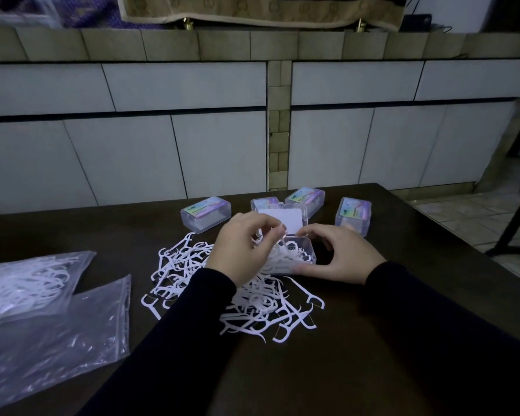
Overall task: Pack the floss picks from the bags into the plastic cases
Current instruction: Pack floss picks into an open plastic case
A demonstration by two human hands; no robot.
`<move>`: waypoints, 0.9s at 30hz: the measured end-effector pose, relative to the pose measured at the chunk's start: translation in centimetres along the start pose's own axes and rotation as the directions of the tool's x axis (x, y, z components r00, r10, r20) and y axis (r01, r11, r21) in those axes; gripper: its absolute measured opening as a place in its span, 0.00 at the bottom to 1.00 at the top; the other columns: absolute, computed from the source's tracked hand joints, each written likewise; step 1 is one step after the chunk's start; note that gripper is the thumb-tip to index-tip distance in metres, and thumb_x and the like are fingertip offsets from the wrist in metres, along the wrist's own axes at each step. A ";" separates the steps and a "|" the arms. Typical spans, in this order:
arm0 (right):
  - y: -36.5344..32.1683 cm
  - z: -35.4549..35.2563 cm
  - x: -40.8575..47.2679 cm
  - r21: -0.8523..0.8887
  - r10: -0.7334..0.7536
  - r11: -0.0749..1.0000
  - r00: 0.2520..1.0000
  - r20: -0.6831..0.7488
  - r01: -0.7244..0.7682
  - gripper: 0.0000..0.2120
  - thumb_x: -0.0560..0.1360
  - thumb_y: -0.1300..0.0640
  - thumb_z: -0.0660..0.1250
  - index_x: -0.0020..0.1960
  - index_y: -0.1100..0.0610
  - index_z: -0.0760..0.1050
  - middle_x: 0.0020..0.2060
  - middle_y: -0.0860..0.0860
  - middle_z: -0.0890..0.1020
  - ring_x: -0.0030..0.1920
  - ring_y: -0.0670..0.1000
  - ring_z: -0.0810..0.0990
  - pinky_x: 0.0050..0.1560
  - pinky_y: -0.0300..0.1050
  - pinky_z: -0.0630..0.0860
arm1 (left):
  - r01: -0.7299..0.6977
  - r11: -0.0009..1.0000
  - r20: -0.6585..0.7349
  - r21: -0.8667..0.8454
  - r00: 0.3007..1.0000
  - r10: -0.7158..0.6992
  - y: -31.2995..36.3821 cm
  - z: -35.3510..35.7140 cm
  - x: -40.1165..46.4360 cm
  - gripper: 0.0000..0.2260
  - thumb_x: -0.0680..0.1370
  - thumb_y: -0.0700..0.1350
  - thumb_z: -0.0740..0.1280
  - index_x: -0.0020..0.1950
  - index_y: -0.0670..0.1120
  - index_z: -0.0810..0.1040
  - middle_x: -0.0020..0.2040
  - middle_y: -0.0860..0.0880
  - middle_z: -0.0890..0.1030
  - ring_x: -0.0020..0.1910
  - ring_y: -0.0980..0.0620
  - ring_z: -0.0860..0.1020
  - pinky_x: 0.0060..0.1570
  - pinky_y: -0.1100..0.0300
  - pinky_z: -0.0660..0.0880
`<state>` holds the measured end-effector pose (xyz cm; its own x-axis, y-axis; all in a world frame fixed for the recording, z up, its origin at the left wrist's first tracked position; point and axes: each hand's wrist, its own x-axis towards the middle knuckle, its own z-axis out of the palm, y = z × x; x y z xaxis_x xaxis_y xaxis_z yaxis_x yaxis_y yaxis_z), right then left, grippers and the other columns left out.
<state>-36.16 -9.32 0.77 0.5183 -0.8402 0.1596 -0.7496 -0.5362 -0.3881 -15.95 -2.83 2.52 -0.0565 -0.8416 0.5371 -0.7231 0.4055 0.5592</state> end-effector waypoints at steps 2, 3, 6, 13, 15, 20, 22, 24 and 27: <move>-0.1 -0.1 0.0 -0.010 0.007 1.000 1.000 0.007 -0.007 0.43 0.57 0.19 0.60 0.66 0.39 0.67 0.60 0.40 0.76 0.56 0.46 0.73 0.58 0.50 0.74 | 0.102 0.984 -0.001 -0.144 0.995 -0.103 -0.2 -0.1 0.0 0.04 0.78 0.49 0.66 0.47 0.57 0.79 0.44 0.59 0.79 0.47 0.58 0.76 0.48 0.56 0.76; -0.2 -0.1 -0.1 -0.011 0.009 1.000 1.000 0.008 -0.009 0.43 0.57 0.20 0.60 0.66 0.40 0.67 0.60 0.40 0.76 0.56 0.46 0.72 0.58 0.50 0.74 | 0.148 0.972 0.030 -0.182 0.989 -0.145 -0.2 -0.1 -0.1 0.04 0.78 0.49 0.66 0.48 0.58 0.79 0.44 0.58 0.80 0.48 0.58 0.76 0.49 0.56 0.76; -0.3 -0.2 -0.2 -0.006 0.003 1.000 1.000 0.009 -0.002 0.41 0.58 0.22 0.61 0.66 0.39 0.67 0.60 0.40 0.76 0.56 0.45 0.72 0.59 0.50 0.73 | 0.178 0.984 0.151 0.008 0.973 -0.177 0.0 0.0 -0.2 0.05 0.78 0.51 0.65 0.51 0.57 0.80 0.47 0.59 0.79 0.51 0.58 0.73 0.50 0.59 0.70; -0.2 0.0 0.0 0.011 0.001 1.000 1.000 0.004 -0.001 0.43 0.56 0.19 0.58 0.66 0.39 0.68 0.60 0.40 0.76 0.57 0.45 0.73 0.59 0.50 0.74 | 0.100 0.949 0.076 0.300 0.989 -0.128 -0.3 -1.3 0.0 0.18 0.75 0.61 0.64 0.63 0.58 0.74 0.58 0.58 0.75 0.58 0.57 0.68 0.59 0.55 0.68; 0.0 0.1 0.0 0.009 0.003 1.000 1.000 -0.003 -0.003 0.42 0.56 0.18 0.58 0.65 0.37 0.67 0.60 0.39 0.76 0.56 0.45 0.73 0.58 0.50 0.74 | 0.126 0.949 0.088 0.290 0.983 -0.158 -0.7 -1.6 0.0 0.21 0.72 0.66 0.65 0.61 0.59 0.75 0.56 0.59 0.75 0.57 0.59 0.70 0.57 0.56 0.71; 0.1 0.1 0.0 -0.003 0.007 1.000 1.000 -0.002 -0.007 0.42 0.56 0.18 0.58 0.65 0.37 0.67 0.60 0.39 0.76 0.55 0.46 0.73 0.57 0.49 0.75 | 0.119 0.949 0.128 0.291 0.979 -0.161 -0.5 -1.4 0.0 0.10 0.75 0.57 0.68 0.53 0.56 0.81 0.51 0.58 0.77 0.49 0.60 0.74 0.49 0.61 0.74; 0.1 0.1 0.0 -0.003 0.005 1.000 1.000 0.000 -0.005 0.41 0.57 0.20 0.59 0.65 0.38 0.67 0.59 0.39 0.76 0.54 0.46 0.73 0.56 0.48 0.74 | 0.096 0.940 0.120 0.327 0.983 -0.141 -0.3 -1.1 -0.1 0.07 0.76 0.54 0.67 0.52 0.55 0.82 0.49 0.57 0.79 0.47 0.59 0.75 0.47 0.62 0.73; 0.1 0.1 0.0 0.000 0.002 1.000 1.000 -0.003 -0.002 0.41 0.57 0.19 0.60 0.65 0.37 0.67 0.59 0.39 0.76 0.54 0.46 0.73 0.55 0.48 0.75 | 0.092 0.951 0.099 0.295 0.987 -0.126 -0.3 -0.9 -0.1 0.08 0.78 0.51 0.66 0.55 0.55 0.80 0.50 0.56 0.79 0.48 0.59 0.75 0.49 0.61 0.74; 0.2 0.2 0.1 -0.001 -0.001 1.000 1.000 -0.005 0.001 0.41 0.57 0.19 0.59 0.65 0.37 0.67 0.59 0.39 0.76 0.55 0.46 0.74 0.56 0.49 0.75 | 0.135 0.982 0.085 0.136 0.986 -0.147 -0.1 -0.9 -0.1 0.11 0.80 0.49 0.62 0.62 0.55 0.76 0.53 0.56 0.78 0.51 0.58 0.76 0.53 0.59 0.75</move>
<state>-36.20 -9.46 0.53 0.5170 -0.8400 0.1645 -0.7493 -0.5371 -0.3874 -15.28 -2.43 2.97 -0.0078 -0.9192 0.3937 -0.8110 0.2362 0.5353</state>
